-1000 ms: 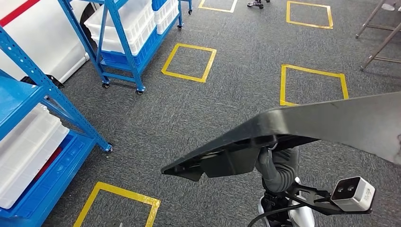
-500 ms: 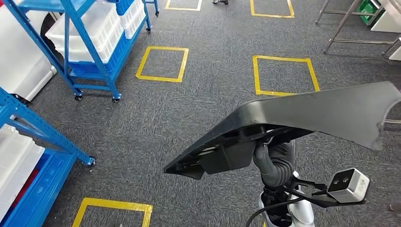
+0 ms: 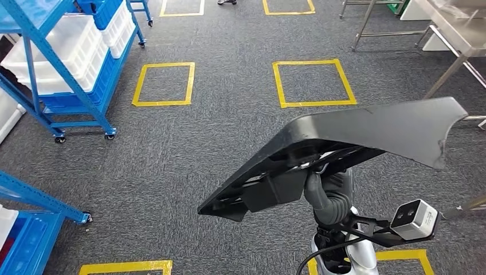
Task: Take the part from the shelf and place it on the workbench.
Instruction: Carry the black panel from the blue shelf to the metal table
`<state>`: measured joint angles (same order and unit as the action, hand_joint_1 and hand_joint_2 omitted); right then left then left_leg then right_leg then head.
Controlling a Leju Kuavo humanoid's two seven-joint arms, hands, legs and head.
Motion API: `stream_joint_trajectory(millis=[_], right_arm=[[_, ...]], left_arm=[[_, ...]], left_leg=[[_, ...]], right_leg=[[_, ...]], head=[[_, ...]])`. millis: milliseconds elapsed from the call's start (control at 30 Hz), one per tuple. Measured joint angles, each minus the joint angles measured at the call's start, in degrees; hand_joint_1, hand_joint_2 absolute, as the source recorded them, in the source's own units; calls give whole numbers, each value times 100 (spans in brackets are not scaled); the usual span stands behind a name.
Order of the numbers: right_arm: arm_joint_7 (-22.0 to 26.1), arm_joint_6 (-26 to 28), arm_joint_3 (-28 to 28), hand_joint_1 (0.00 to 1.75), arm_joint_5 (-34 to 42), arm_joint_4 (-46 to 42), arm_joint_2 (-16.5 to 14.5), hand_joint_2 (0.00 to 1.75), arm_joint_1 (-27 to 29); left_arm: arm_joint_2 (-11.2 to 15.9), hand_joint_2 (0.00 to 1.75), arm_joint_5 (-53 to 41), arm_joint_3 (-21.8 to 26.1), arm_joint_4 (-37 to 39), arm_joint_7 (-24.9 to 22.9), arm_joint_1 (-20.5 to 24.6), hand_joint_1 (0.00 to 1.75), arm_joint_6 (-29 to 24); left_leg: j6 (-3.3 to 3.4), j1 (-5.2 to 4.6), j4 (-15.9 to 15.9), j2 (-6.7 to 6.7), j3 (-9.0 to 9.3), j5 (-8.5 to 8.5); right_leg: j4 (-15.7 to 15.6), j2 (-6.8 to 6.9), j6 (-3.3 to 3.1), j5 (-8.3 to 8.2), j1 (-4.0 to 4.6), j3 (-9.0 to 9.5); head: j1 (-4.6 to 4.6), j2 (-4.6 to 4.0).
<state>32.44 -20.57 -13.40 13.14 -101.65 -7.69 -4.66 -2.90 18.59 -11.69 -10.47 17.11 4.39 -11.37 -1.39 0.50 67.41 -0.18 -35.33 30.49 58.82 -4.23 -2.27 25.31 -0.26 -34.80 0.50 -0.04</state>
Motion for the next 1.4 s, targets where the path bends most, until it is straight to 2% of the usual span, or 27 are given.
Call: stream_joint_trajectory(millis=[67,133,167,200,267,333,367,400,467,533,567,633,700,733,800,833,867,900,933,967,1033,1067,1200,1267,1333,1367,1400], right_arm=[[10,36,0,175,17,7,1,175,3],[16,76,0,175,39,10,4,175,32],[18,89,0,175,48,10,7,175,49],[20,92,0,175,54,9,9,175,63],[24,92,0,175,59,8,12,175,68],[26,92,0,175,61,20,14,175,81],[25,92,0,175,61,29,16,175,90],[24,92,0,175,61,38,19,175,96],[19,92,0,175,61,46,21,175,97],[7,90,-1,175,64,48,21,175,91],[1,89,-1,175,72,50,22,175,88],[-1,87,-1,175,93,56,25,175,84],[6,109,-2,175,105,55,24,175,75],[11,135,-2,175,106,49,20,175,73],[18,183,-3,175,102,33,11,175,87],[18,192,-4,175,100,27,7,175,103],[17,188,-4,175,101,23,6,175,116],[16,178,-4,175,104,23,5,175,124],[15,166,-4,175,108,23,4,175,127],[15,151,-4,175,111,23,-2,175,127],[15,120,-3,175,116,23,-25,175,122],[14,111,-3,175,116,23,-40,175,121],[53,186,-2,175,72,15,-60,175,136],[123,245,-2,175,33,6,-60,175,153],[180,289,-2,175,11,6,-60,175,169],[197,309,-2,175,4,7,-60,175,179],[204,327,-3,175,-2,8,-60,175,187]], left_arm=[[4,175,-1,9,-1,-10,-2,0,-25],[8,175,-3,19,0,-24,9,0,-44],[8,175,-4,21,1,-29,16,0,-47],[8,175,-5,22,1,-30,27,0,-46],[10,175,-5,22,1,-30,21,0,-47],[13,175,-5,23,1,-31,6,0,-48],[14,175,-5,24,1,-31,3,0,-48],[14,175,-5,24,1,-32,5,0,-48],[13,175,-2,24,1,-31,16,0,-50],[13,175,14,36,1,-24,24,0,-60],[13,175,28,49,1,-14,29,0,-67],[13,175,43,77,1,14,36,0,-77],[17,175,17,92,1,40,38,0,-81],[24,175,-4,97,1,49,36,0,-81],[38,175,-31,102,1,50,18,0,-85],[44,175,-32,105,1,50,2,0,-91],[51,175,-23,111,1,53,-16,0,-104],[58,175,-13,119,1,60,-32,0,-122],[69,175,-3,129,1,68,-43,0,-140],[84,175,2,140,1,77,-47,0,-156],[109,175,-3,156,1,86,-47,0,-168],[116,175,-14,161,1,87,-44,0,-168],[152,175,-102,162,1,46,-37,0,-163],[182,175,-128,163,1,16,-17,0,-155],[215,175,-133,164,1,-4,2,0,-151],[227,175,-136,164,1,-9,6,0,-151],[237,175,-140,164,1,-14,9,0,-151]], left_leg=[[14,26,-531,-221,228,-215],[86,40,-912,-351,381,-332],[138,42,-982,-330,403,-342],[195,37,-1008,-224,408,-369],[259,20,-1045,-60,411,-391],[278,-6,-1043,110,403,-384],[278,-12,-1042,194,402,-378],[273,-15,-1040,271,405,-372],[244,-17,-1033,381,424,-349],[187,-39,-1014,448,433,-316],[156,-48,-1007,473,435,-305],[98,-52,-1009,518,452,-299],[35,-29,-915,421,432,-213],[6,-17,-714,317,345,-86],[-39,2,35,115,-18,280],[-56,8,430,76,-220,420],[-69,13,665,65,-352,454],[-74,17,675,64,-382,370],[-75,23,448,64,-298,184],[-71,30,53,61,-129,-52],[-38,26,-659,34,185,-335],[-8,20,-843,21,262,-379],[153,8,-943,20,276,-418],[222,15,-982,31,277,-454],[246,-1,-983,41,264,-460],[250,-9,-982,48,261,-459],[250,-16,-979,53,260,-459]], right_leg=[[21,-90,31,0,-2,-16],[23,-260,142,-36,-21,-73],[55,-235,195,-26,-18,-116],[154,-130,236,41,-16,-181],[732,225,261,381,-6,-450],[1459,356,293,696,-33,-786],[1607,375,306,713,-46,-849],[1534,397,314,627,-54,-798],[805,504,305,281,-57,-382],[139,614,265,98,-23,-8],[8,632,243,92,-4,59],[-24,591,196,101,13,60],[-68,555,140,83,-11,87],[-90,542,109,72,-29,102],[-98,514,70,69,-34,110],[-94,489,61,71,-31,108],[-88,458,58,73,-29,109],[-79,426,58,77,-28,110],[-66,396,64,83,-30,114],[-48,369,76,96,-34,119],[-1,328,124,125,-20,107],[14,317,152,131,-12,95],[72,324,263,177,-21,52],[496,351,303,457,-37,-135],[1219,363,324,811,-43,-472],[1477,364,327,891,-45,-594],[1563,365,326,871,-45,-637]], head=[[-2,0],[-4,0],[-8,0],[-14,0],[-27,0],[-32,0],[-32,0],[-32,0],[-33,0],[-31,0],[-30,0],[-27,0],[-26,0],[-25,0],[-22,0],[-22,0],[-22,0],[-22,0],[-22,0],[-22,0],[-23,0],[-24,0],[-27,0],[-30,0],[-30,0],[-30,0],[-30,0]])
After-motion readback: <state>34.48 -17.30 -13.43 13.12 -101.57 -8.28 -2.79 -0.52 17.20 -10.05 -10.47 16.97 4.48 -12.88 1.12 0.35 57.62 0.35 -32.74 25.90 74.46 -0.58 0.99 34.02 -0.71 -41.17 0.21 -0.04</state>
